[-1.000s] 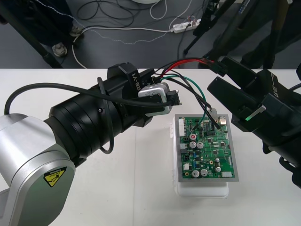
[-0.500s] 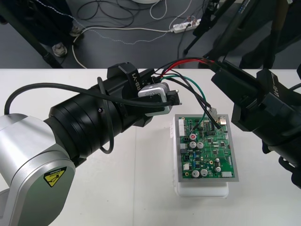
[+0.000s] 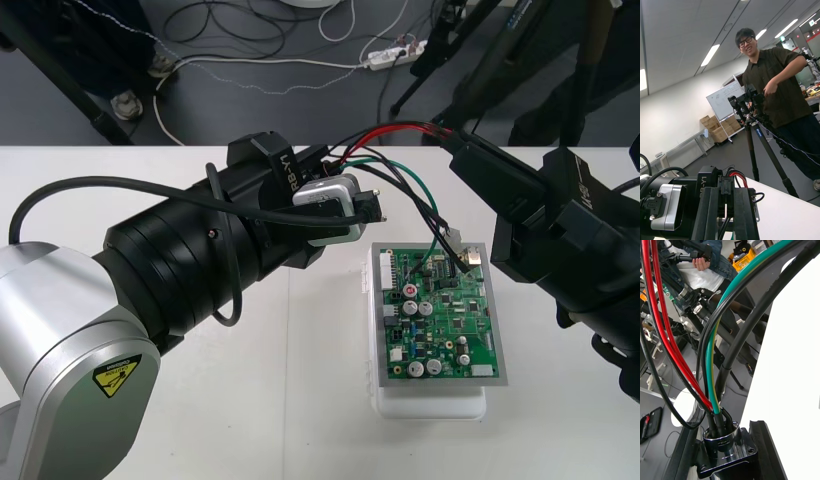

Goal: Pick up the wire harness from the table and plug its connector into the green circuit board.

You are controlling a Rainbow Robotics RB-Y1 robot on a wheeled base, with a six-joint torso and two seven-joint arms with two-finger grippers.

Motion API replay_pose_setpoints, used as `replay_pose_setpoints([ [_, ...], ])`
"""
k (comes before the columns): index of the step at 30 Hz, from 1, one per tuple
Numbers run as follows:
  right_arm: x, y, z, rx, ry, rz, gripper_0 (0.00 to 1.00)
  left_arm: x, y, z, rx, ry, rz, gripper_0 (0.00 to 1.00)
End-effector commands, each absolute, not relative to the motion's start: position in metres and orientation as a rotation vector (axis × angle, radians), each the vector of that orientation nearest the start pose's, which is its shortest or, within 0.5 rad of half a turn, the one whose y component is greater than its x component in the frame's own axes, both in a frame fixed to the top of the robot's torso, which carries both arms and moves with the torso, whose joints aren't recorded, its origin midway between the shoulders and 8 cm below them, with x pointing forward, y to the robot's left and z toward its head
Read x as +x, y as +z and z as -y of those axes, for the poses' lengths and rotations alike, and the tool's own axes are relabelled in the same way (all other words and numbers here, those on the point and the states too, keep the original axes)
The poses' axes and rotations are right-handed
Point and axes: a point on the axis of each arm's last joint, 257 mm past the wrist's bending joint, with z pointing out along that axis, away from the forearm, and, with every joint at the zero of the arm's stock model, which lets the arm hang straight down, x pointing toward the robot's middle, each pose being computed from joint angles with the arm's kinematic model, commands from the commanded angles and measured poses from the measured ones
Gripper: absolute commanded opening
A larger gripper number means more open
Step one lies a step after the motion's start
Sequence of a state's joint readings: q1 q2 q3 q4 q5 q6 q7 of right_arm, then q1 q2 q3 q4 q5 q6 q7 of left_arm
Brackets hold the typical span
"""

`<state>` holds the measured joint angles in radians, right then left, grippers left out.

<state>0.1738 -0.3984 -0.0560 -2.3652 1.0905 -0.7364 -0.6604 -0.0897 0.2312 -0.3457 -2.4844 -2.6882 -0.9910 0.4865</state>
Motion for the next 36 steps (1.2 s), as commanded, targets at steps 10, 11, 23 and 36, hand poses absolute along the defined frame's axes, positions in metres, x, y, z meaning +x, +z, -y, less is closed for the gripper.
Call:
replay_pose_setpoints([
  [10, 0.308, 0.062, 0.073, -0.531, 1.171, -1.083, 0.0, 0.389, -0.014, 0.011, 1.231, 0.21, -1.012, 1.0],
  [11, 0.308, 0.062, 0.073, -0.533, 1.17, -1.083, 0.0, 0.389, -0.014, 0.011, 1.231, 0.204, -1.012, 1.0],
  [23, 0.307, 0.058, 0.075, -0.542, 1.163, -1.098, 0.0, 0.387, -0.015, -0.008, 1.223, 0.11, -1.036, 1.0],
  [36, 0.282, 0.028, 0.093, -0.726, 1.154, -1.177, 0.0, 0.372, -0.009, -0.045, 1.285, -0.022, -1.034, 1.0],
])
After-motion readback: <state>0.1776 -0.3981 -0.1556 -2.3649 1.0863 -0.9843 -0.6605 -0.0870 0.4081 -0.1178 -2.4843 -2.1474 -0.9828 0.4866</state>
